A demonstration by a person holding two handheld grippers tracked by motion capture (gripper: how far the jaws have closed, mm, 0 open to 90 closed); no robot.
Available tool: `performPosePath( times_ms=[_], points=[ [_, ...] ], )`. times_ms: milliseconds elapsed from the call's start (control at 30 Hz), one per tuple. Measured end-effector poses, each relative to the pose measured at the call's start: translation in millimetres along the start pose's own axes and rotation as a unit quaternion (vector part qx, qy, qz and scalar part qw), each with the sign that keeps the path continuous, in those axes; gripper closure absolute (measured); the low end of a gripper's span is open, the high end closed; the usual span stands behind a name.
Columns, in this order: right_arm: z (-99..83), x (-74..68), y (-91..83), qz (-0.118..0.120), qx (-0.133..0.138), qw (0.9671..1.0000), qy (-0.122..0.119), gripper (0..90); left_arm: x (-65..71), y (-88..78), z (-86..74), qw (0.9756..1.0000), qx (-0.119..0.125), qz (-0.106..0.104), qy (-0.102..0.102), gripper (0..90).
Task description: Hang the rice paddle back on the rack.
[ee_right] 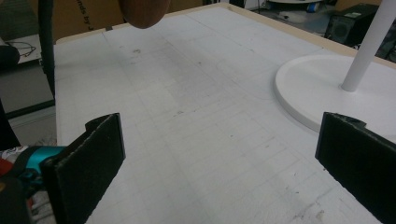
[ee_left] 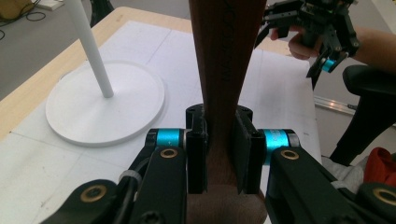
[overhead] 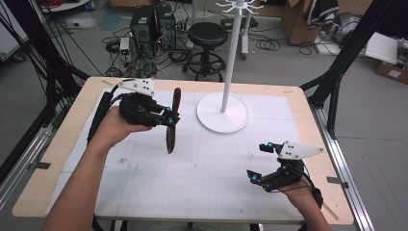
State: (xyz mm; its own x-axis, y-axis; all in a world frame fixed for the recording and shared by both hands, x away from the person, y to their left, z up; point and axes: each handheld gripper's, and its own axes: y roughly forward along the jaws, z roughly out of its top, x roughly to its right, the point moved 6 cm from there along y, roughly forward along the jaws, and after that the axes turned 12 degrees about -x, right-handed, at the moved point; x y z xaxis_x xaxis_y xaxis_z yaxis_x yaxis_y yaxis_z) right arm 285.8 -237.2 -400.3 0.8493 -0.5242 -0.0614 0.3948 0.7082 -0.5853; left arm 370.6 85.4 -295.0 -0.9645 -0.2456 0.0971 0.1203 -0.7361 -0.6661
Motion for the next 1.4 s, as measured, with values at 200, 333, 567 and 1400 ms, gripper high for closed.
performPosePath(
  times_ms=[200, 333, 567, 1400],
  points=[
    [-0.1, -1.0, 0.3, 0.003, 0.002, 1.0, 0.001, 0.5, -6.9, -4.4, 12.5, 1.0, 0.008, 0.004, -0.001, 77.0],
    [0.0, -0.5, -0.3, 0.001, 0.002, 1.0, 0.002, 0.5, -12.1, -8.3, 20.3, 0.9999, 0.012, 0.003, -0.001, 77.0],
    [0.1, -1.1, 0.2, 0.004, 0.002, 1.0, 0.002, 0.5, -17.9, -14.4, 35.2, 0.9999, 0.012, 0.0, 0.009, 77.0],
    [-0.3, -1.2, 1.2, 0.007, 0.0, 1.0, 0.002, 0.5, -47.6, -17.8, 81.7, 0.9999, 0.012, 0.011, -0.005, 77.1]
  ],
)
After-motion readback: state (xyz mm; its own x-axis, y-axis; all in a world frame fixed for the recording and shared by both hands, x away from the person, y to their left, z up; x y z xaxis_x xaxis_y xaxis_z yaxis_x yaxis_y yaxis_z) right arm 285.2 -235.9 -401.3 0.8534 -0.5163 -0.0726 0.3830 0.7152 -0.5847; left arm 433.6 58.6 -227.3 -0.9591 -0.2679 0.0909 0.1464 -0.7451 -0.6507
